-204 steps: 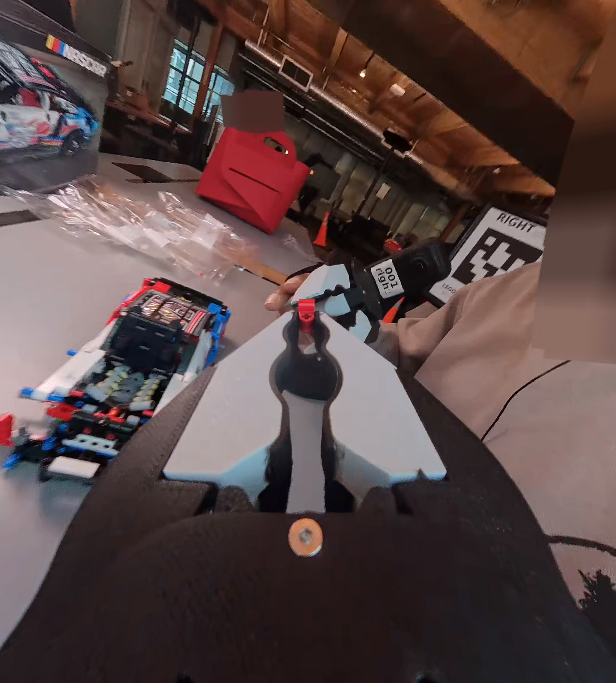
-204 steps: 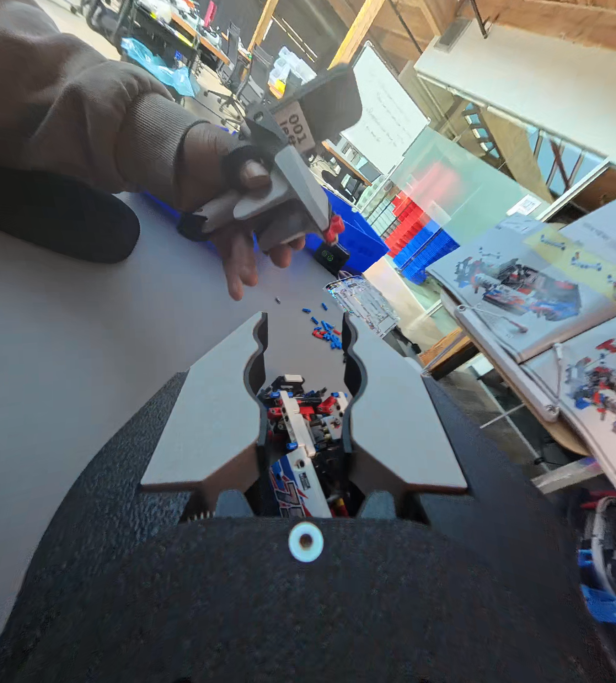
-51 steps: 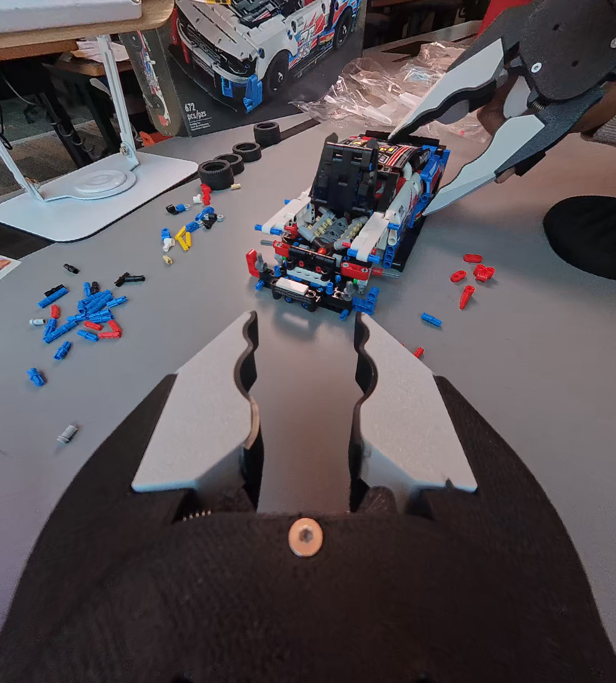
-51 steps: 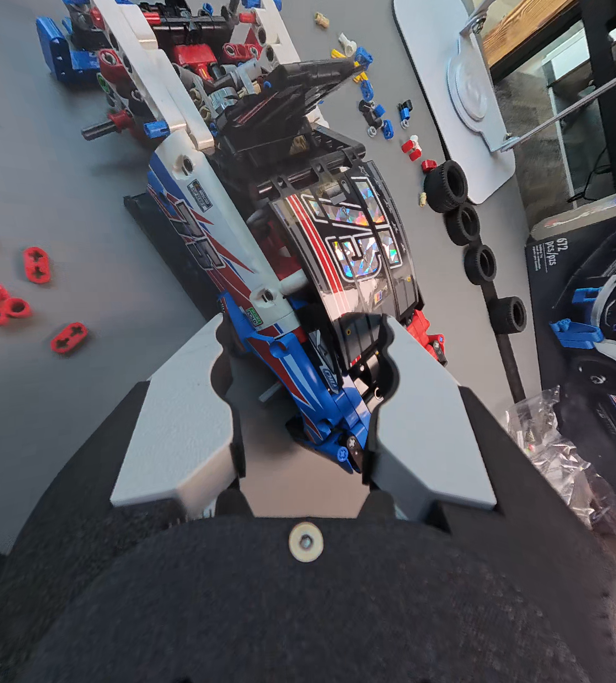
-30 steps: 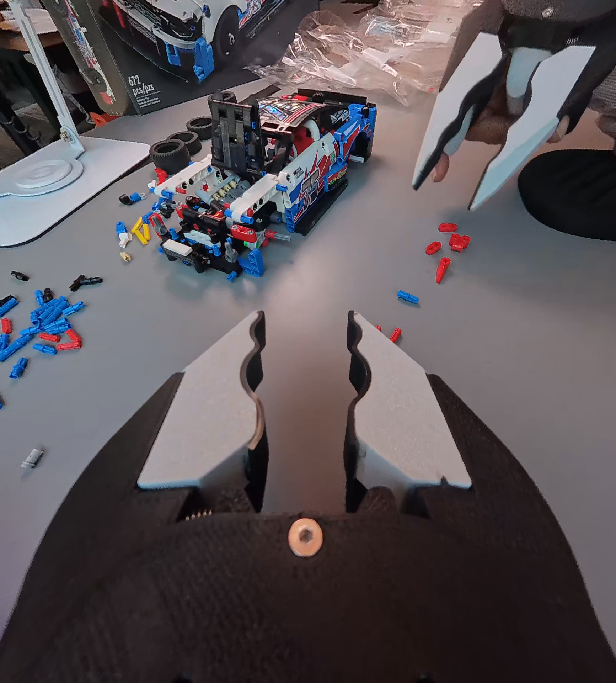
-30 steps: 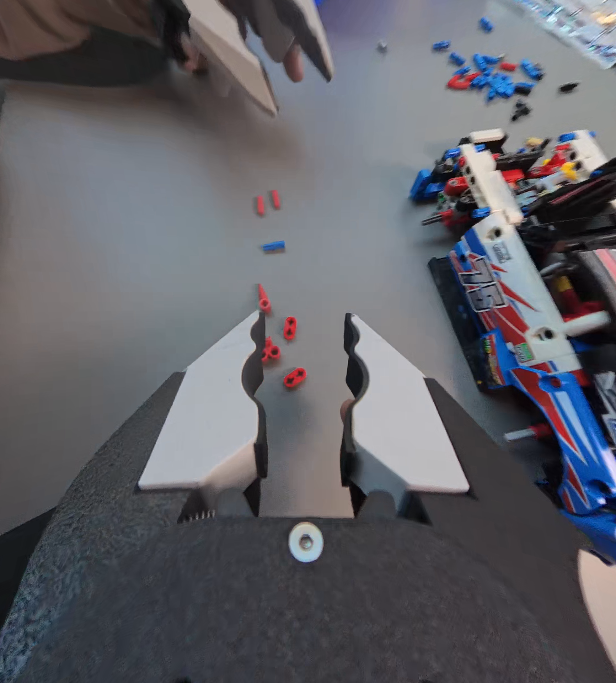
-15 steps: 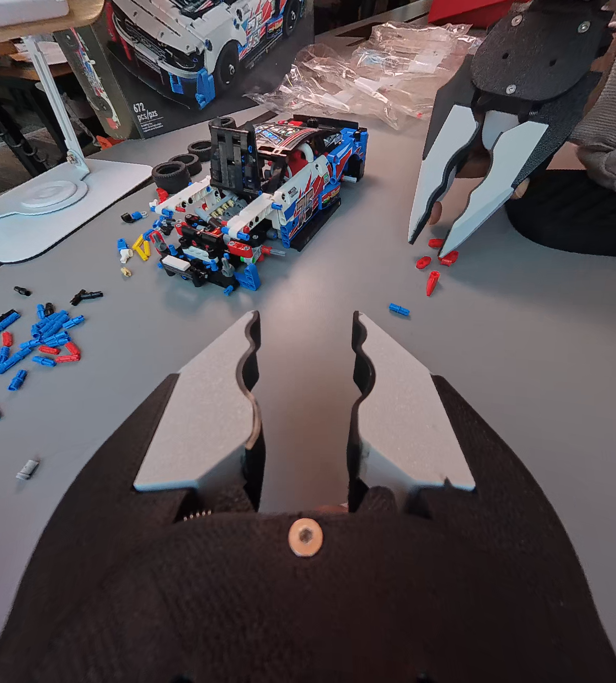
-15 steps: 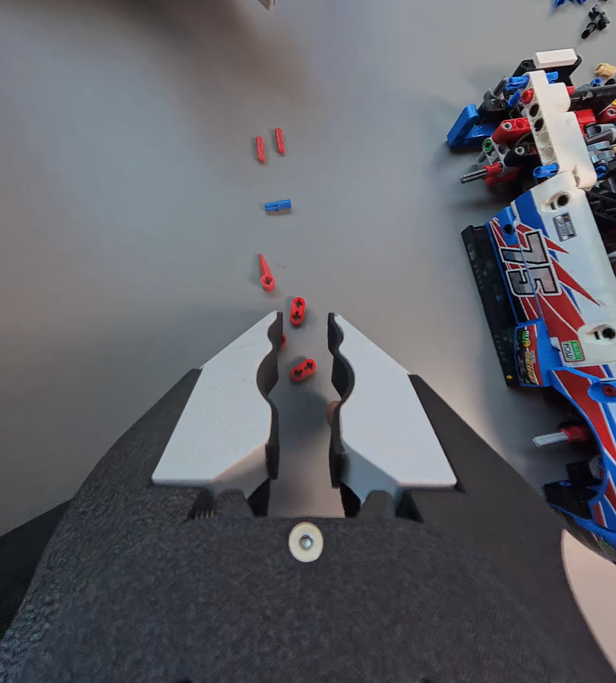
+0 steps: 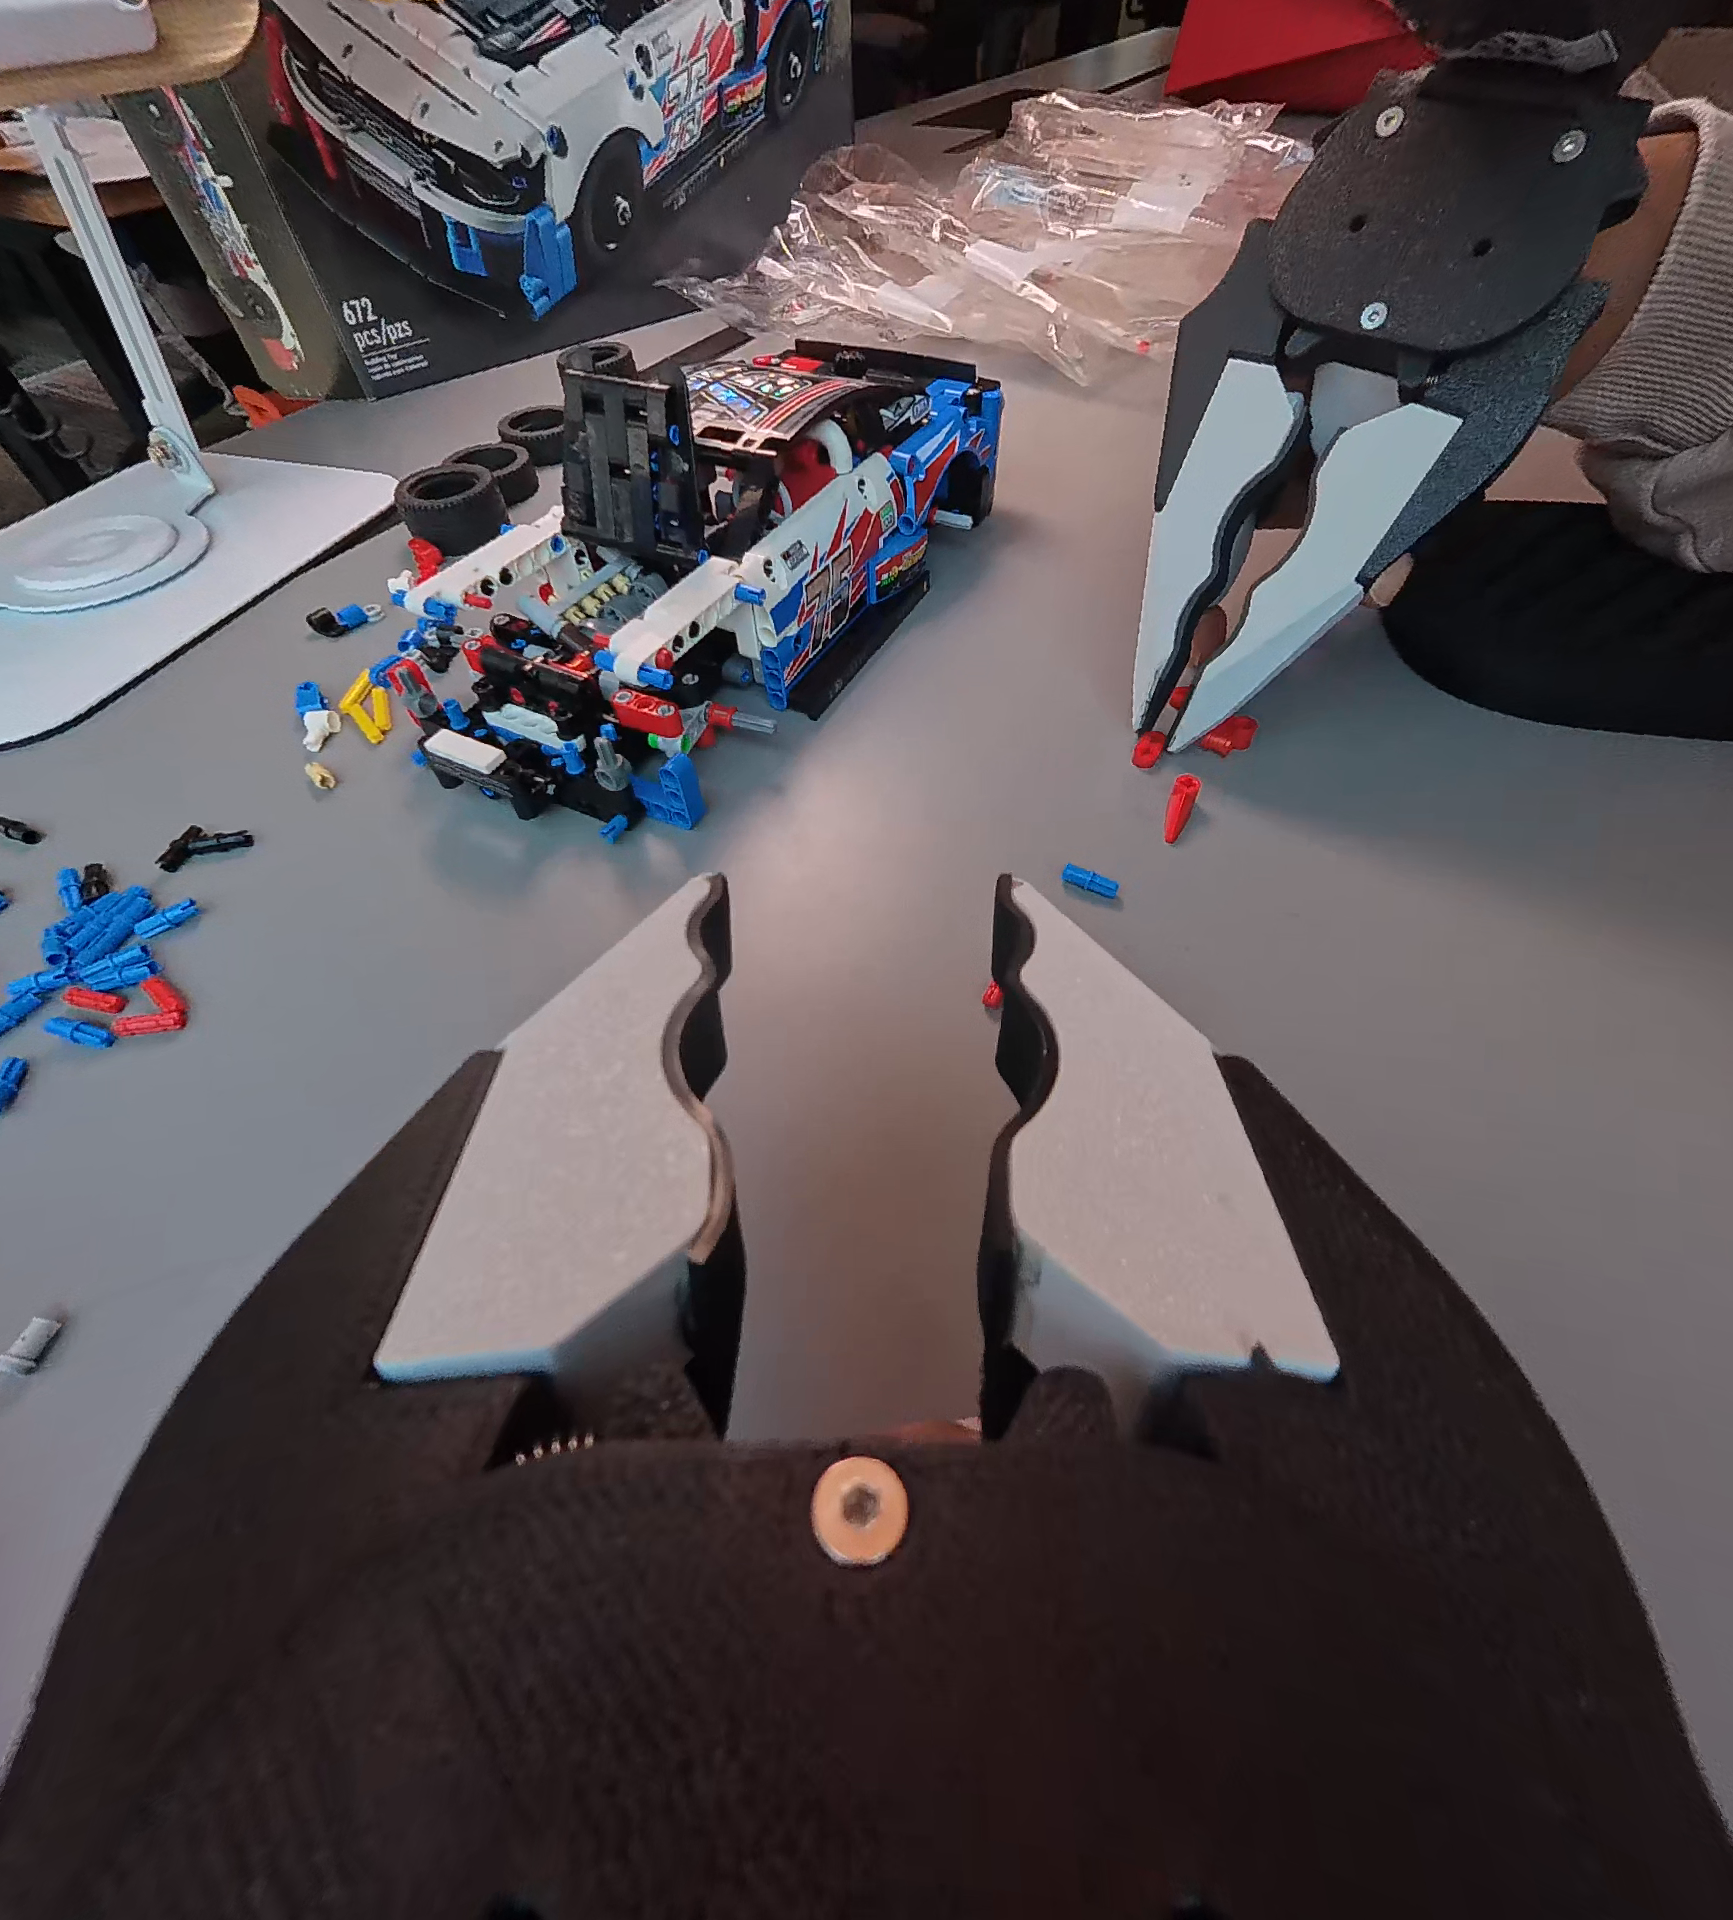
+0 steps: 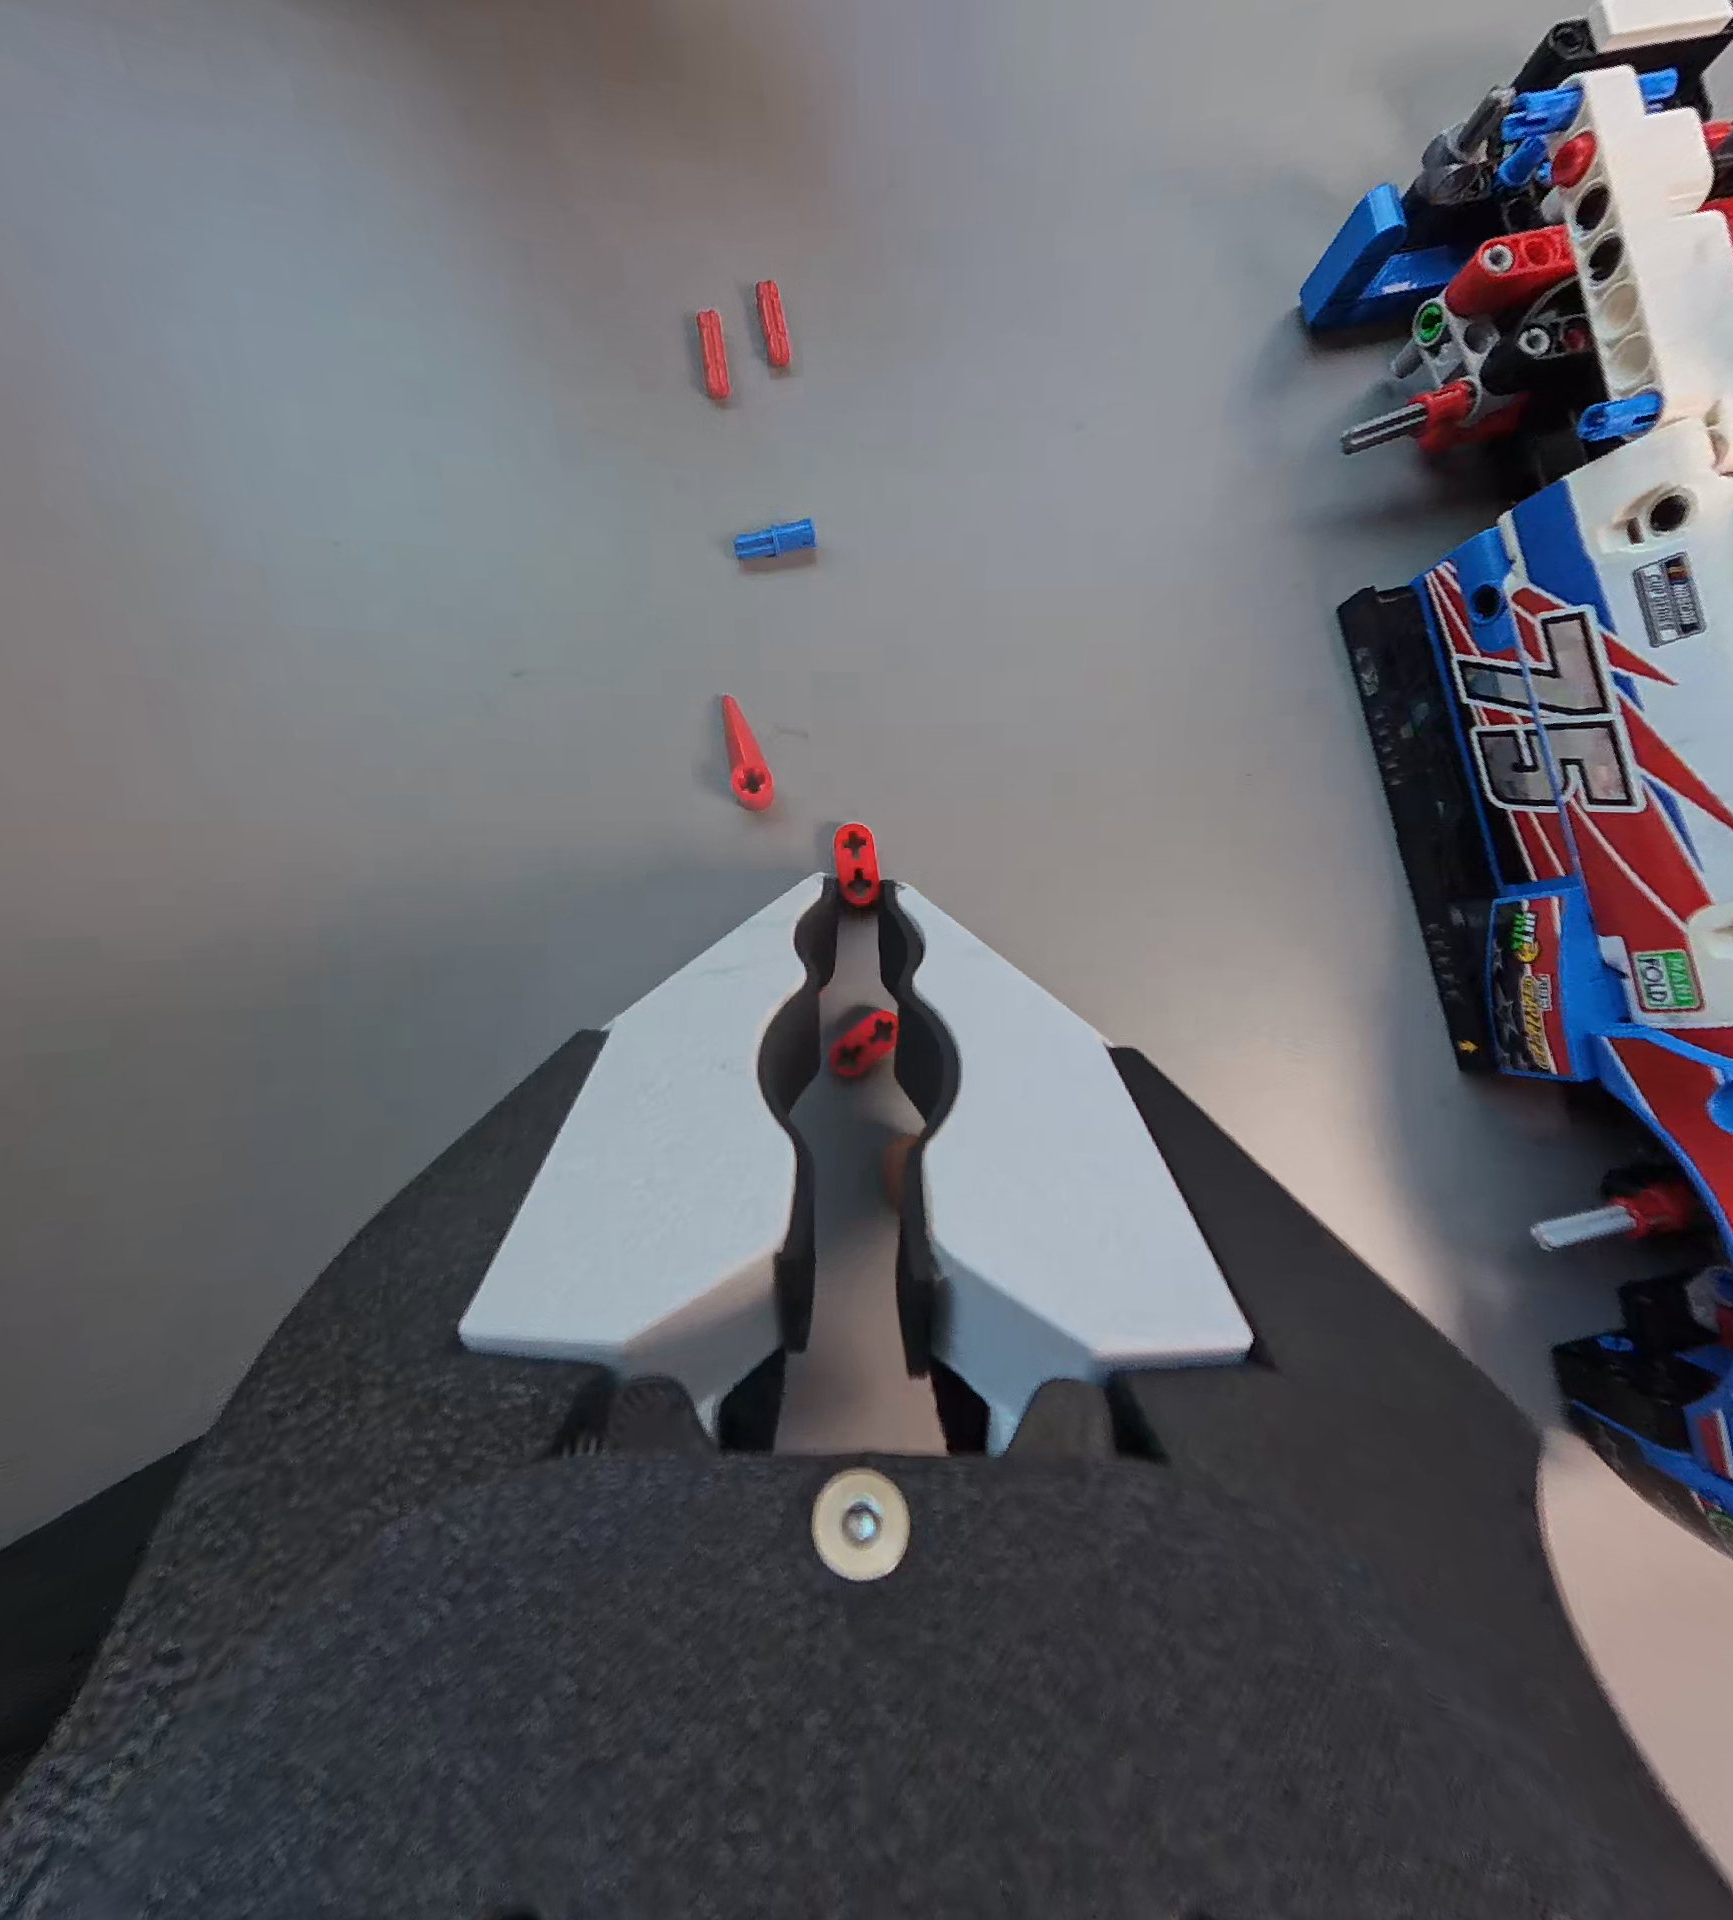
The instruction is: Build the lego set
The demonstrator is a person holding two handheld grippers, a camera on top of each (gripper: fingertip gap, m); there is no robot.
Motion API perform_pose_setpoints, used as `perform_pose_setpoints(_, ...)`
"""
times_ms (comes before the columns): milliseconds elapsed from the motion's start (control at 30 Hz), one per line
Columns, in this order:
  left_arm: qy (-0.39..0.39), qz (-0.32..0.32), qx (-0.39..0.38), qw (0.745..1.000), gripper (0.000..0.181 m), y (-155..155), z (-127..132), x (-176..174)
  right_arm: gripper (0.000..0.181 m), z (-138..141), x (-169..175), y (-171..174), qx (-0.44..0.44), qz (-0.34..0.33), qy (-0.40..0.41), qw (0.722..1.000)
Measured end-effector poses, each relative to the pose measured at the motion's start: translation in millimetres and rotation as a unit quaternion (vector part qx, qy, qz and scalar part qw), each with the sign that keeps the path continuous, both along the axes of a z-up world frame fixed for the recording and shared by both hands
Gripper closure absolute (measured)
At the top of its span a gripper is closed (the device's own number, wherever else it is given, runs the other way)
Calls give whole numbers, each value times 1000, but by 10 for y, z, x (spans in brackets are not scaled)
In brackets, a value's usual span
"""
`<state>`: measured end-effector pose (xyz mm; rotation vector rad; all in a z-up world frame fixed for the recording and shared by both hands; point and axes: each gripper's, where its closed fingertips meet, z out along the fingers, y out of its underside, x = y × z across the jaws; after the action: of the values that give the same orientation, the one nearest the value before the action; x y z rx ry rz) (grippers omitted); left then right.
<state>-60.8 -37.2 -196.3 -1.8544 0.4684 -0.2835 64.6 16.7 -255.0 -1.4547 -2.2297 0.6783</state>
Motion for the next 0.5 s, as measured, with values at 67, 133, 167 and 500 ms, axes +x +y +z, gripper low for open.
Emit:
perform_pose_setpoints(67,5,0,-1,1000,132,1,-11,-2,176,1,-1,-2,3,4,1,1000)
perform_pose_setpoints(133,8,1,-2,1000,132,2,-21,-9,176,3,0,-1,4,7,4,1000)
perform_pose_setpoints(167,8,1,-2,1000,132,3,-22,-11,176,16,-4,-2,5,9,8,1000)
perform_pose_setpoints(500,15,-13,-15,1000,132,4,-74,56,176,153,-191,-794,-1,143,45,989)
